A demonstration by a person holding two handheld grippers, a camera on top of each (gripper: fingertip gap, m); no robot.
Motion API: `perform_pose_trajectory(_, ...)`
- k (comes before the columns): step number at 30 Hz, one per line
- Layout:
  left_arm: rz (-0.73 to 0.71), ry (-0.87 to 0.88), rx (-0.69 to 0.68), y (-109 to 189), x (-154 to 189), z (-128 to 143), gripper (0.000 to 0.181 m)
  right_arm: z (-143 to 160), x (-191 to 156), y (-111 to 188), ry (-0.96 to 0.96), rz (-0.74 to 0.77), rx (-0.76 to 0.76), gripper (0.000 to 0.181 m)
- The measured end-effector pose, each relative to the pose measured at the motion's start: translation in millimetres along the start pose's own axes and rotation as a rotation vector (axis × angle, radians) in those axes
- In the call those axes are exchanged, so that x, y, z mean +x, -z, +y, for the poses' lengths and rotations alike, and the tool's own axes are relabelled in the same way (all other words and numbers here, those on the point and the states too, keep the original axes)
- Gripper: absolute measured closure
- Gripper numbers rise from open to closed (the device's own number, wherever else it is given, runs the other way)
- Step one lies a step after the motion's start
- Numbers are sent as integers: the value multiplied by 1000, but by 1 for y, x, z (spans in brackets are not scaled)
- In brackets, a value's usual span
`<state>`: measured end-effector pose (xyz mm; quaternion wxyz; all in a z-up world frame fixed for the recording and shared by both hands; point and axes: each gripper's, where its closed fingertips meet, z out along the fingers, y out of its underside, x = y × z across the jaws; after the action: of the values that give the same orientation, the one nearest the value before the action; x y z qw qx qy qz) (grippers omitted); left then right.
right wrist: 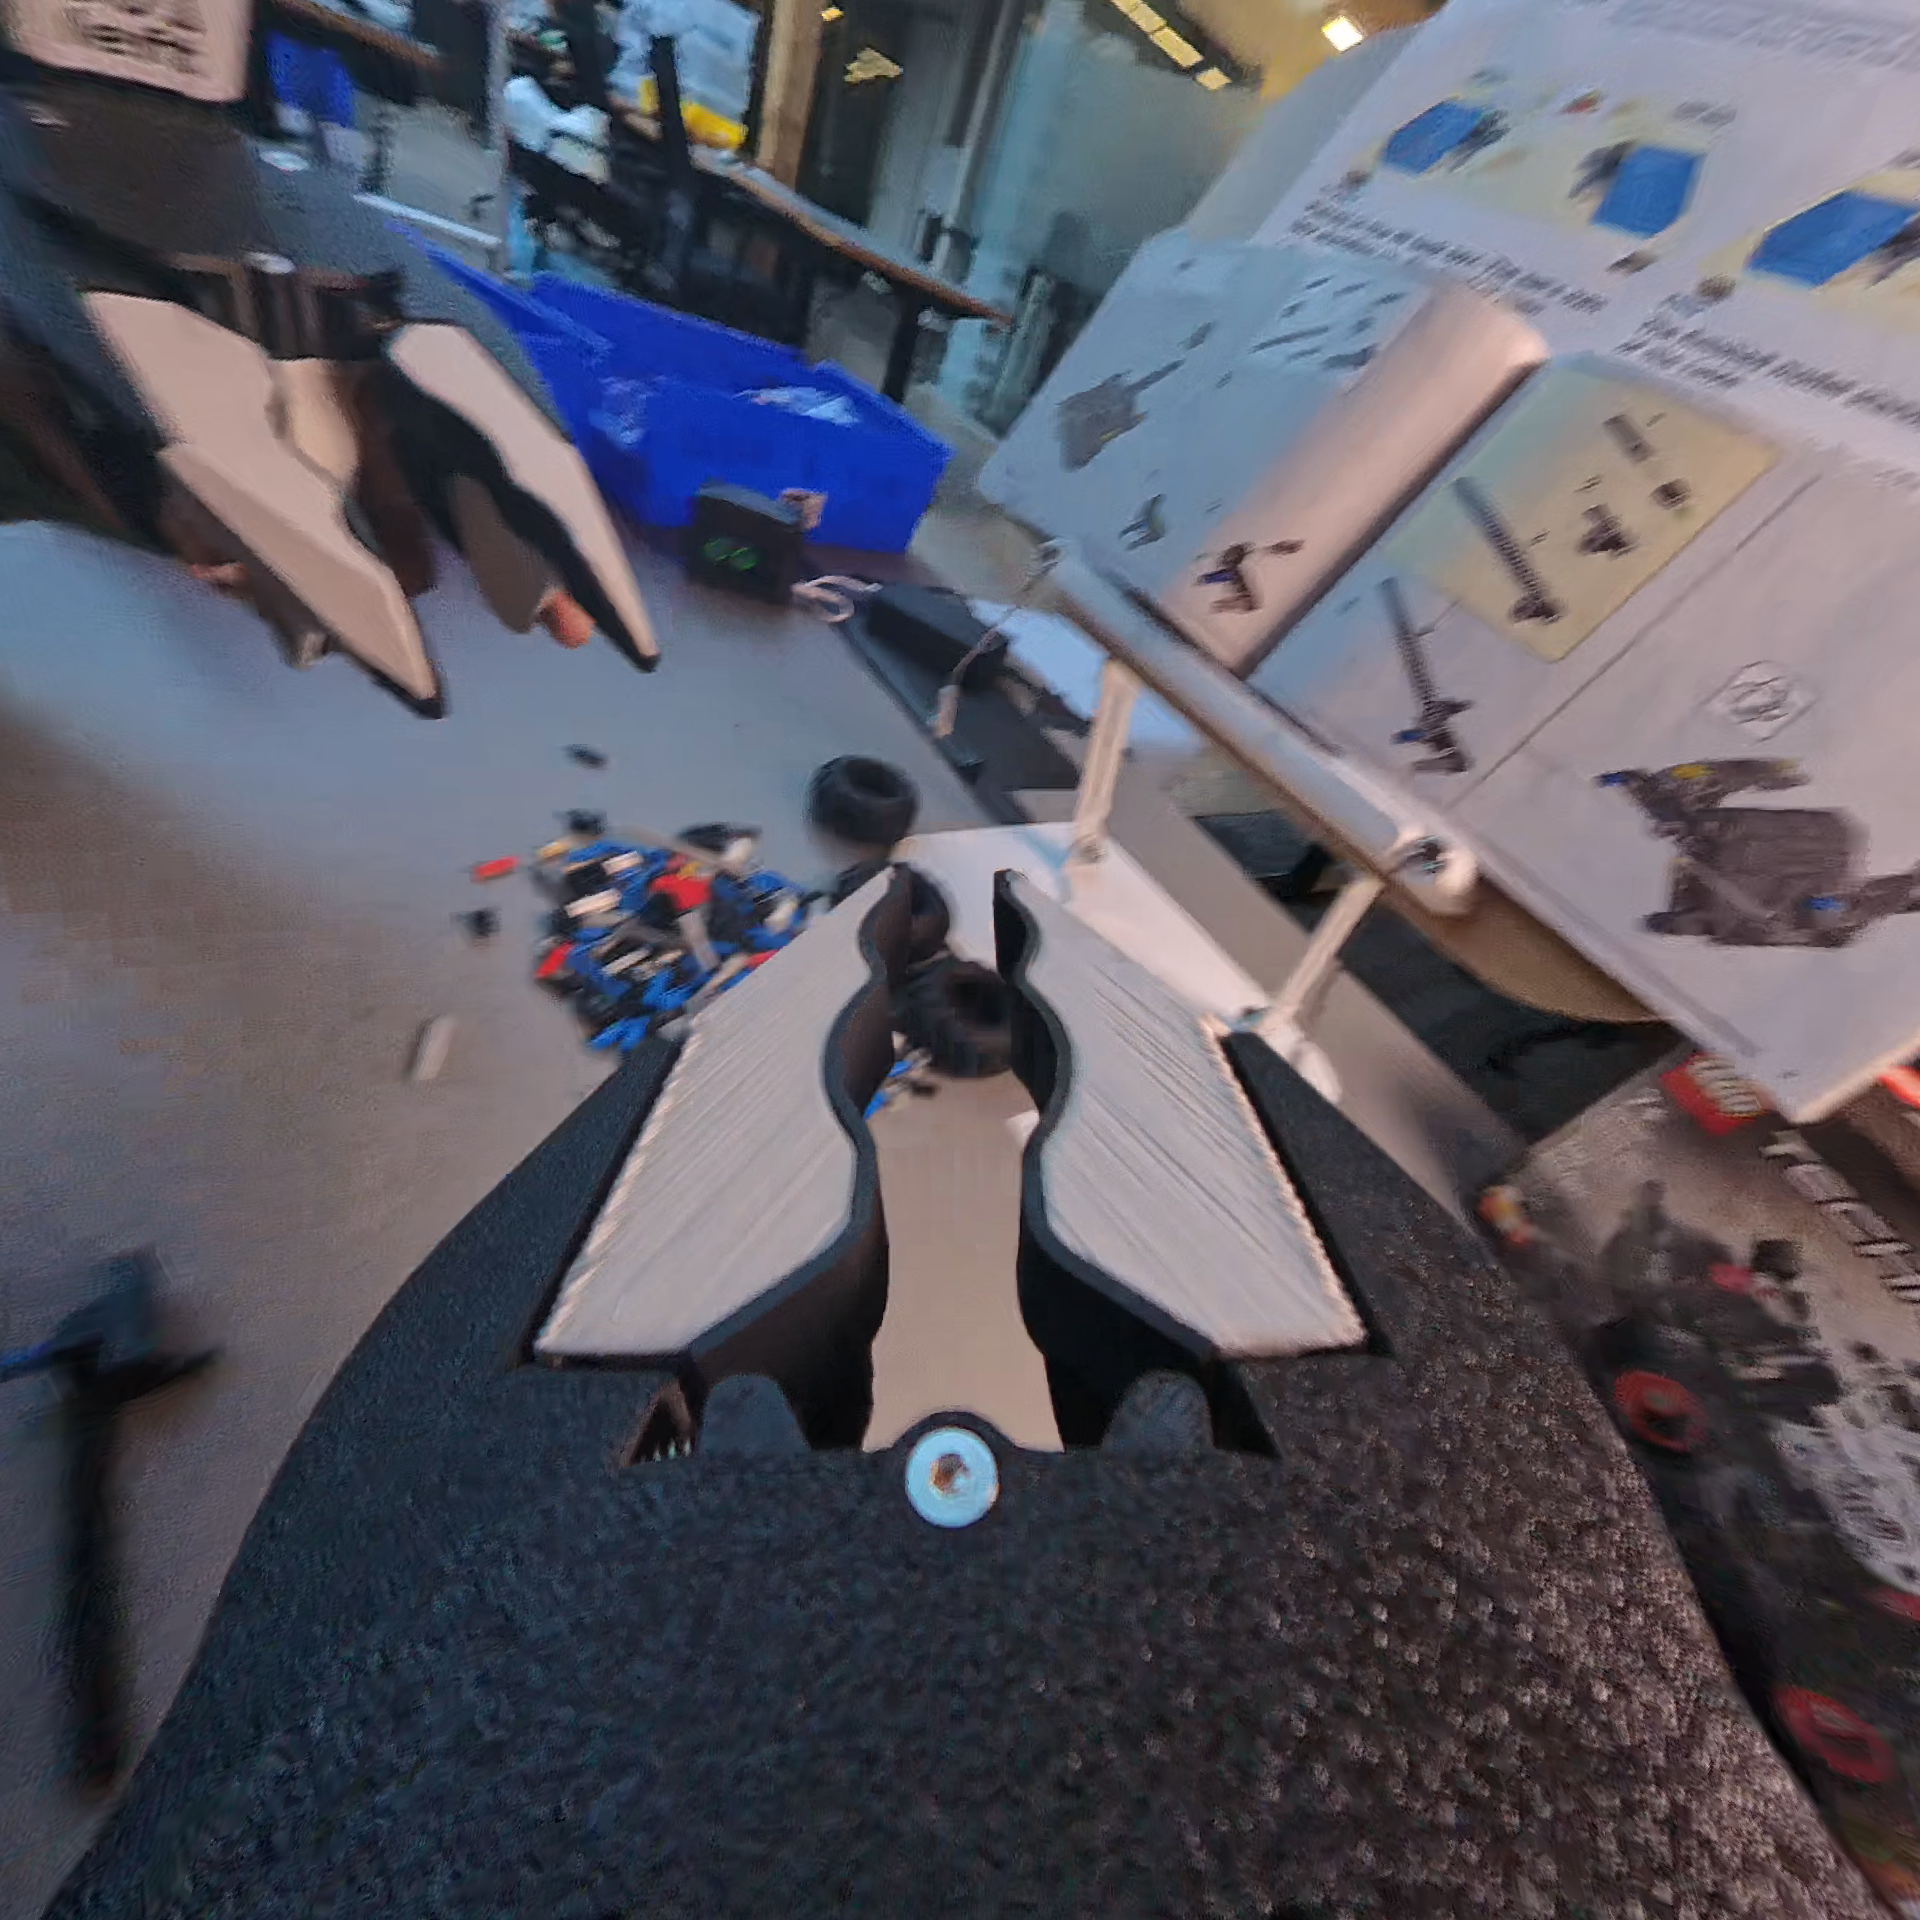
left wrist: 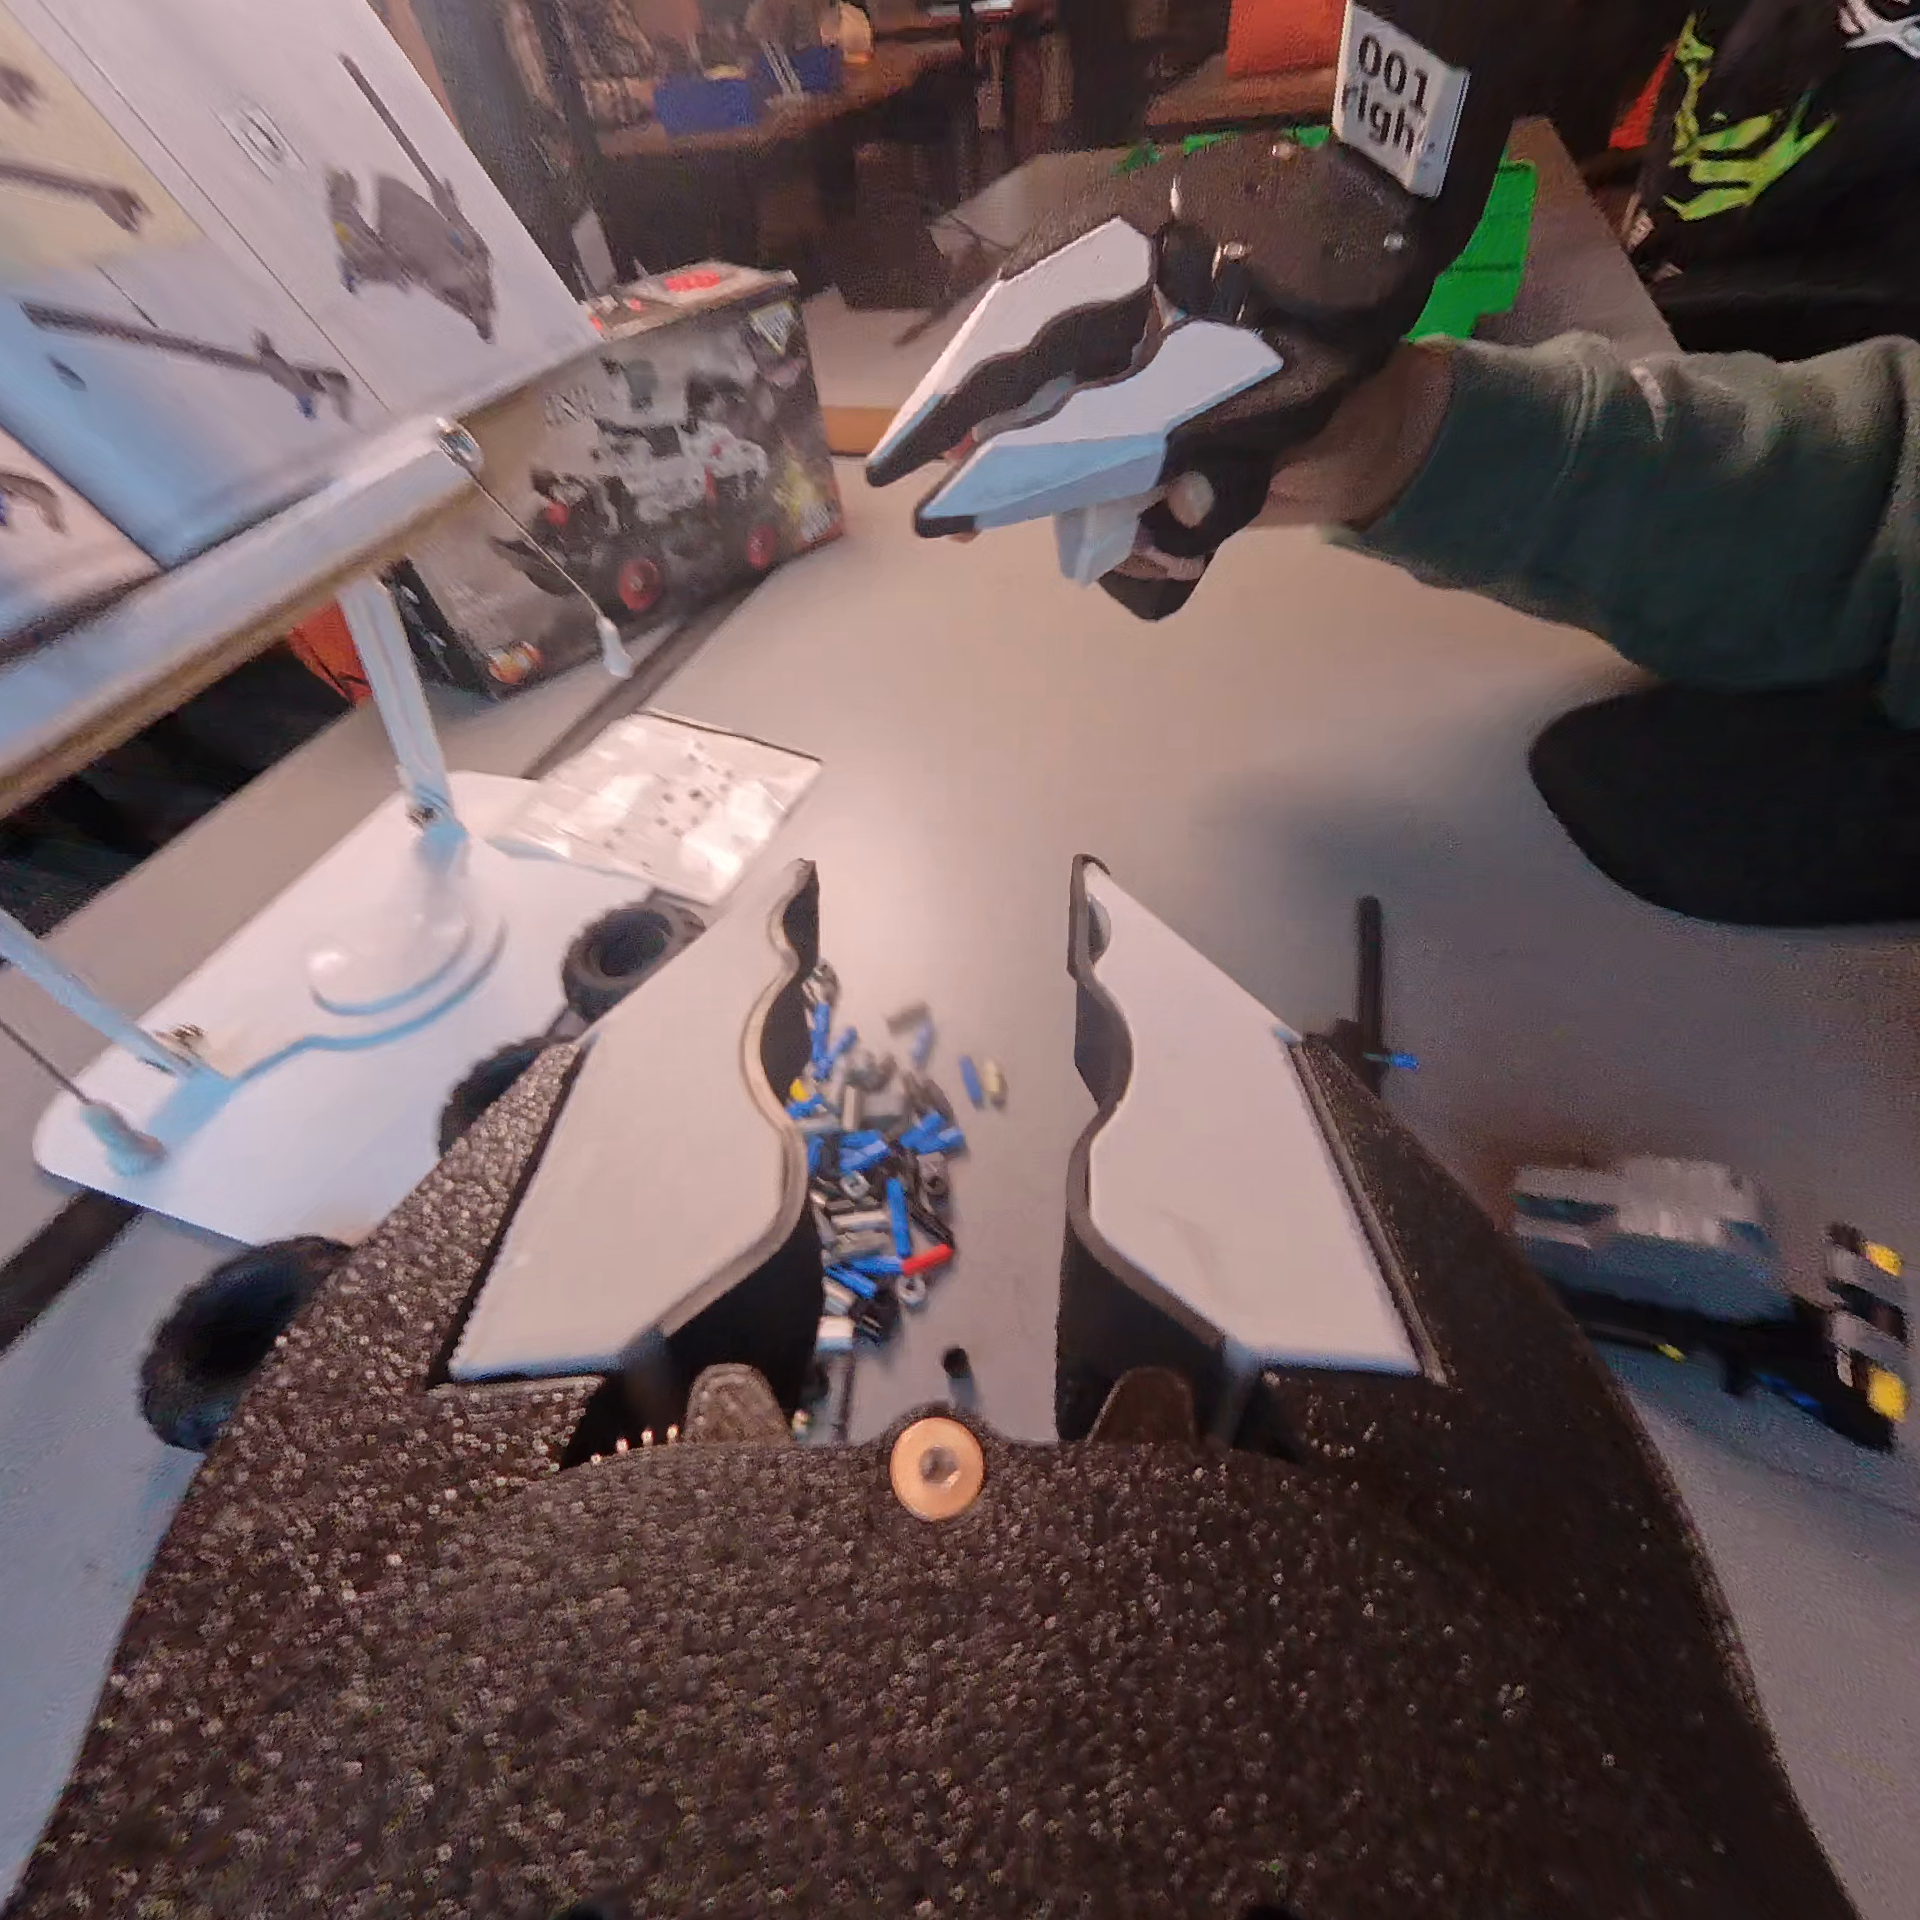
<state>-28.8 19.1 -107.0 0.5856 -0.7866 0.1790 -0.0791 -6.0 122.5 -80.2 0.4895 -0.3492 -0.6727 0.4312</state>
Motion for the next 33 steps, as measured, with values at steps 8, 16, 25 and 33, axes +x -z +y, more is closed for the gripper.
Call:
perform_pose_trajectory(8,491,99,-188,7,128,54,117,70,-146,55,-5,-523,-323,143)
perform_pose_trajectory(16,634,-58,-403,9,179,95,115,105,-182,49,64,-633,-508,152)
perform_pose_trajectory(25,508,-144,-406,17,157,96,133,106,-189,48,111,-607,-505,175)
perform_pose_trajectory(33,391,89,-211,19,117,64,135,70,-185,38,197,-513,-315,175)
